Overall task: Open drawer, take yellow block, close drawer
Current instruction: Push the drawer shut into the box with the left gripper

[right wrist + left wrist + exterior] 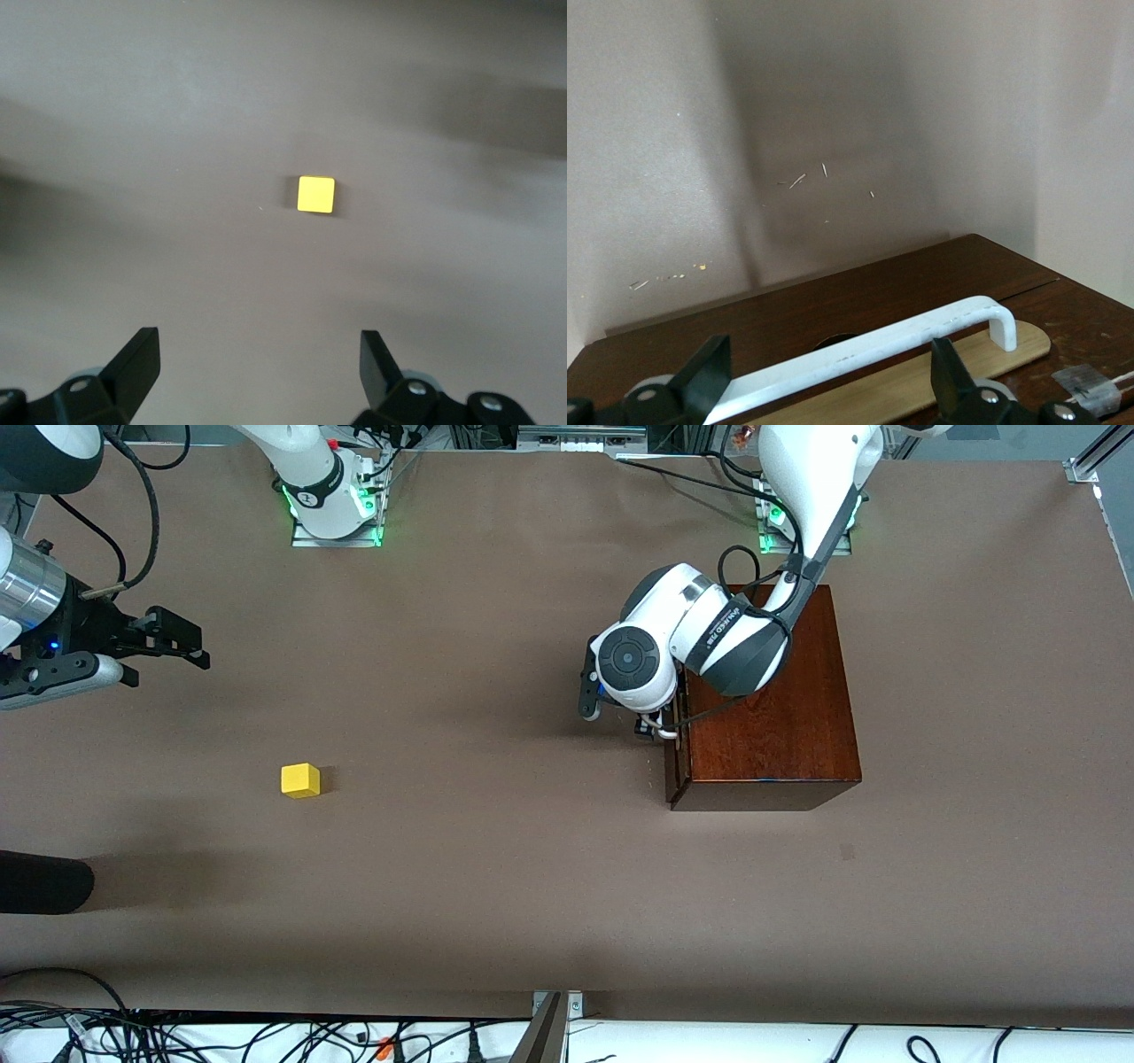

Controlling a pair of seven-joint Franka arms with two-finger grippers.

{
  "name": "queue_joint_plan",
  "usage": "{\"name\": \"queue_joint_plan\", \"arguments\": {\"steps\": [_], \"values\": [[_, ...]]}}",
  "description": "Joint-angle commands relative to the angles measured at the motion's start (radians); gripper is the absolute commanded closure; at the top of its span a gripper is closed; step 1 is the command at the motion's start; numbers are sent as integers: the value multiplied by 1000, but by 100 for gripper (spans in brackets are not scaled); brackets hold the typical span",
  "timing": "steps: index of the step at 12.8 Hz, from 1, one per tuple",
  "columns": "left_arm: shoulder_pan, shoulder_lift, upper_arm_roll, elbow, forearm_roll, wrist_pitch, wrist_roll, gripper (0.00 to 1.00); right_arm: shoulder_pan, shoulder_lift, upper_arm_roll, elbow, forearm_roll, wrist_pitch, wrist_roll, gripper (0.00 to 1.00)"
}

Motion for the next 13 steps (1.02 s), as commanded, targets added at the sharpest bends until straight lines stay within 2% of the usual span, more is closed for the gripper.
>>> {"name": "queue_joint_plan", "arguments": {"steps": [1,2,5,9,11,13], "values": [[11,-26,5,1,29,-19,4,0,-7,9,24,34,-49,-22,5,0],[11,-26,5,13,29,-20,4,0,2,12,25,40,-81,-21,10,0],[14,-53,5,21,-5,-46,-70,0,2,12,21,82,-81,-28,11,0],[28,-151,5,23,-100,-100,-450,0,-4,12,16,94,-81,-31,13,0],[70,-225,7,23,-108,-130,-647,0,-7,12,14,94,-90,-33,10,0],[136,-265,8,23,-102,-187,-752,0,-8,12,14,94,-89,-50,10,0]]}}
